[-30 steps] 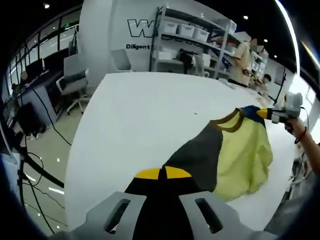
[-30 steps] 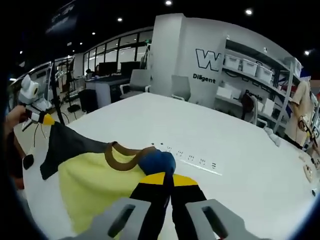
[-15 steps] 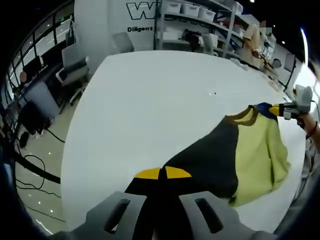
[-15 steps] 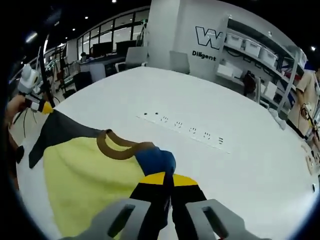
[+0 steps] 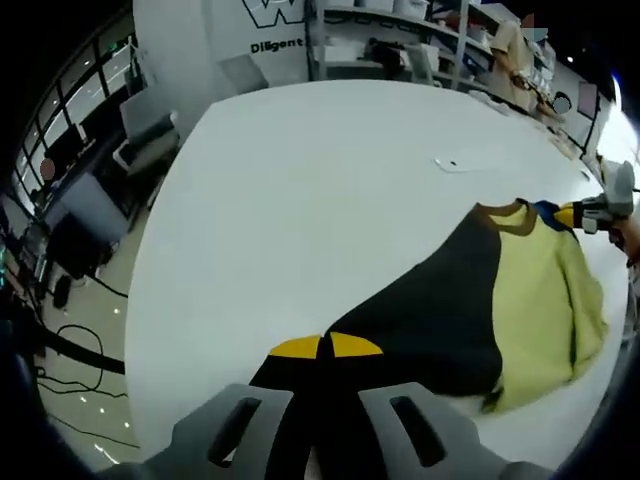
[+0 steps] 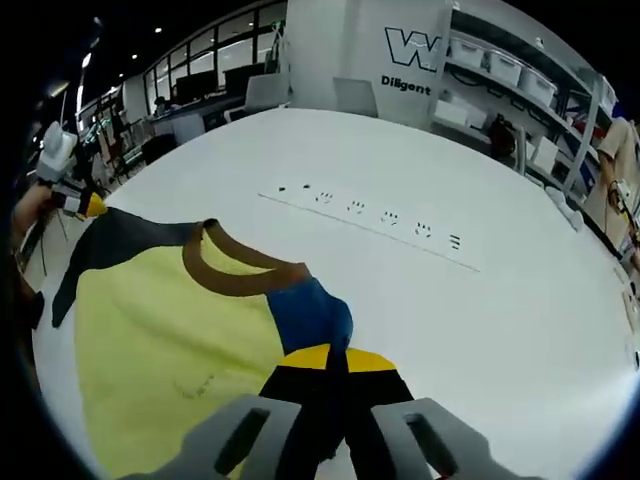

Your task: Fold the garment on the visible template until the final outline fits inside the template.

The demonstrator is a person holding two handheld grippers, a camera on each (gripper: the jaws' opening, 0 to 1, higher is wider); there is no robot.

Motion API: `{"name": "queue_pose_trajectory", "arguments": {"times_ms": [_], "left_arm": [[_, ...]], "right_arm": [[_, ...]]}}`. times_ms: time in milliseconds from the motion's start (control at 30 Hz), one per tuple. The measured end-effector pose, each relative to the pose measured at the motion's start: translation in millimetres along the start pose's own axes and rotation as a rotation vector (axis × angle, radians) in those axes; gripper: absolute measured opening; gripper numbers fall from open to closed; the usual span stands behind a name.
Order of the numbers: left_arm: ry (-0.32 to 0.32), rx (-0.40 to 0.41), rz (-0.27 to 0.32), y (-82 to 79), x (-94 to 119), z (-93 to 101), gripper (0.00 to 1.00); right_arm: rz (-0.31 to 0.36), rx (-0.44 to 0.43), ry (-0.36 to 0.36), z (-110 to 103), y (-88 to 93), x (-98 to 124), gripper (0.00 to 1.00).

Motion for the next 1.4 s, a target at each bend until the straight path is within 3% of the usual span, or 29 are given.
{"name": "queue_pose_trajectory", "arguments": {"times_ms": [267,367,400,467,567,667,767,933,1133,1400], "left_arm": [[-0.016,-0.03,0.03,6.2,11.3,12.6,0.0],[-0.104,-0.099,0.046,2.2,20.6,10.5,0.09],[-0.082,-0.035,0.071,-1.1,18.8,8.9,0.14],[-0.03,0.018,0.096,-4.1,25.0,12.8,0.18],[-0.042,0.0,0.12,-6.1,36.6,17.1,0.24],[-0.018,0.019,0.14,-7.3,42.7,21.8,0.36],[0.007,0.018,0.162,-6.9,53.4,29.2,0.39],[0.056,0.049,0.169,-4.3,59.2,42.9,0.58],[0.119,0.065,0.177,0.2,68.8,61.0,0.67],[0.16,0.054,0.185,6.1,76.9,68.5,0.72]], "right_arm": [[0.036,-0.052,0.005,-4.5,4.9,4.2,0.0],[0.068,-0.113,-0.004,-5.6,0.1,12.0,0.12],[0.101,-0.148,-0.018,-7.6,-2.9,15.6,0.16],[0.127,-0.177,-0.05,-12.5,-6.2,23.5,0.19],[0.146,-0.16,-0.068,-21.0,-7.5,34.4,0.24],[0.138,-0.185,-0.097,-28.2,-6.4,40.3,0.42],[0.143,-0.173,-0.125,-32.9,-7.6,44.9,0.53],[0.099,-0.203,-0.183,-45.6,-3.7,52.8,0.78],[0.091,-0.186,-0.212,-49.4,-1.6,58.7,0.91],[0.106,-0.178,-0.241,-55.7,2.4,68.9,0.95]]}}
Point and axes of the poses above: the point that each gripper's makers call its tool centre point, and the gripper's own axes: x roughly backward along the fingers, z roughly to its right, y roughly out of its underside, the point moved 10 cm from there along x, roughly backward along the fingers, and after that the axes turned 9 degrees about z, right-handed, at the moved point
